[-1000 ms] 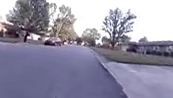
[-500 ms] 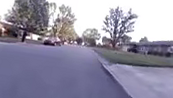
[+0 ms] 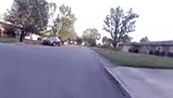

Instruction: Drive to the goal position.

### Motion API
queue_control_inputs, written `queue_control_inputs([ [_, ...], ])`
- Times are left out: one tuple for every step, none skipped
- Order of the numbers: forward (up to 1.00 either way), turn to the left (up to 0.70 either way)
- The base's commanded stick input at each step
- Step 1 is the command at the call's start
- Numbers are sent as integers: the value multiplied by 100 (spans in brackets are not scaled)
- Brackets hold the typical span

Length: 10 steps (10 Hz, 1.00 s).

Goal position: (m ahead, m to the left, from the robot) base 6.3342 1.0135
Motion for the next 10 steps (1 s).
queue_control_inputs([
  [100, 1],
  [100, 2],
  [100, 2],
  [100, 2],
  [100, 2],
  [100, 2],
  [100, 2],
  [100, 2],
  [100, 2],
  [100, 1],
])
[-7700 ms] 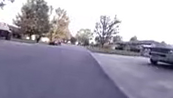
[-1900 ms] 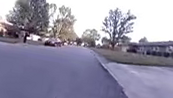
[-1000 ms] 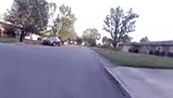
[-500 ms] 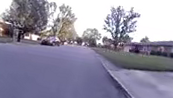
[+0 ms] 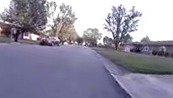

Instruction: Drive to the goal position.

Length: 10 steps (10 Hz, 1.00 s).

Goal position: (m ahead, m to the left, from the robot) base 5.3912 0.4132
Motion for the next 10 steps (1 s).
queue_control_inputs([
  [100, 2],
  [100, 2],
  [100, 2],
  [100, 1],
  [100, 1],
  [100, 0],
  [100, 1],
  [100, 1],
  [100, 2],
  [100, 0],
])
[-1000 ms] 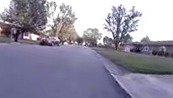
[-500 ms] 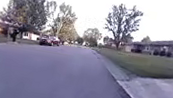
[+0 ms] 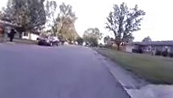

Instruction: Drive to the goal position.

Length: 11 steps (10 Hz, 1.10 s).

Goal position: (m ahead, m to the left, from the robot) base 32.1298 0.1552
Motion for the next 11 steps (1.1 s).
queue_control_inputs([
  [100, 1],
  [100, 1],
  [100, 0],
  [100, 1],
  [100, 1],
  [100, 1],
  [100, 2],
  [100, 2],
  [100, 2],
  [100, 1],
  [100, 1],
])
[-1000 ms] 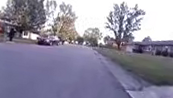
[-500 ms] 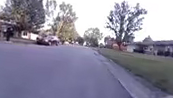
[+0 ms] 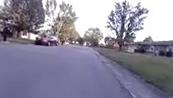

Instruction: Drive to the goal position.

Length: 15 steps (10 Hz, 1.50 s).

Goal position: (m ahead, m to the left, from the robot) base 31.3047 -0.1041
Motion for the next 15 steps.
queue_control_inputs([
  [100, 1],
  [100, 1],
  [100, 1],
  [100, 1],
  [100, 1],
  [100, 2],
  [100, 2],
  [100, 2],
  [100, 1],
  [100, 0],
  [100, 0],
  [100, 0],
  [100, -7],
  [100, -4],
  [100, 0],
])
